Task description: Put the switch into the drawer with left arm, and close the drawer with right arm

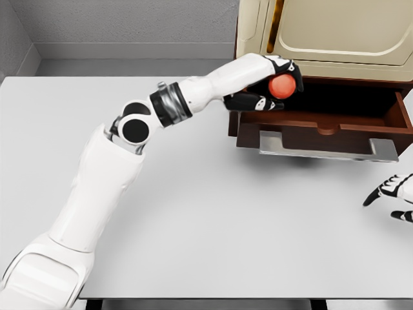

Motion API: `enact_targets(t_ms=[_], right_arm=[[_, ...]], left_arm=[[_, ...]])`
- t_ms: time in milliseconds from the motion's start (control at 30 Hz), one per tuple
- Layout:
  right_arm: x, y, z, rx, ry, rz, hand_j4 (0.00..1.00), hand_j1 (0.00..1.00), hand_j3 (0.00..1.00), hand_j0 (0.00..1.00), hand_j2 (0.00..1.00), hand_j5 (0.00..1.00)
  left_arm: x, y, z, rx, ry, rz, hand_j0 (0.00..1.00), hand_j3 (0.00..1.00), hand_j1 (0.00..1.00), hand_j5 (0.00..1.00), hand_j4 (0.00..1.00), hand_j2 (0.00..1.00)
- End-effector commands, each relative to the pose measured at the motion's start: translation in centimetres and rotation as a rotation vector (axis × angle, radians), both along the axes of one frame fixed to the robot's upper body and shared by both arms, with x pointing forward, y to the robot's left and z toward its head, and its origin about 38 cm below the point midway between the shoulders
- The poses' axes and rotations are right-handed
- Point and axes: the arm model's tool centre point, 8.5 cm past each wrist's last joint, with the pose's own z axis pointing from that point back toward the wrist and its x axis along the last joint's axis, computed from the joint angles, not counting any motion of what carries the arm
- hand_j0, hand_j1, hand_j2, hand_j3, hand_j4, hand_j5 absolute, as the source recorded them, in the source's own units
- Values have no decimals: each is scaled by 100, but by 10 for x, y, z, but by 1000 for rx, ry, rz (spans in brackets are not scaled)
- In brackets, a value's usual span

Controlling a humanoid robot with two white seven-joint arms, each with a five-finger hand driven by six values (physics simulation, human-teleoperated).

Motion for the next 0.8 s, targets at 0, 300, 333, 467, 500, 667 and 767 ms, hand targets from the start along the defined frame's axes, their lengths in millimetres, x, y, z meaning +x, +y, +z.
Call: enact_targets(t_ms=[0, 300, 333, 467, 500, 667, 767], right_arm=[[2, -2, 8, 13, -14, -7, 65, 65, 65, 65, 65, 65], [2, -2, 11, 35, -18, -9, 65, 65, 65, 65, 65, 65], [2, -2, 11, 35, -18, -9, 65, 65, 65, 65, 65, 65], [3, -2, 12, 38, -21, -9, 65, 65, 65, 65, 65, 65], [3, -2, 13, 48, -21, -10, 65, 65, 65, 65, 65, 65], [5, -4, 21, 41, -36, -10, 65, 65, 65, 65, 65, 65], [6, -4, 23, 39, -38, -9, 65, 65, 65, 65, 65, 65]], left_arm=[[0, -2, -2, 45, -29, 17, 33, 33, 33, 33, 33, 33], [1, -13, -3, 173, -113, 44, 33, 33, 33, 33, 33, 33], [2, -14, -2, 186, -125, 50, 33, 33, 33, 33, 33, 33], [6, -14, 3, 234, -170, 77, 33, 33, 33, 33, 33, 33], [7, -14, 2, 247, -177, 84, 33, 33, 33, 33, 33, 33], [7, -19, -3, 303, -202, 90, 33, 33, 33, 33, 33, 33], [6, -22, -3, 321, -215, 92, 33, 33, 33, 33, 33, 33]])
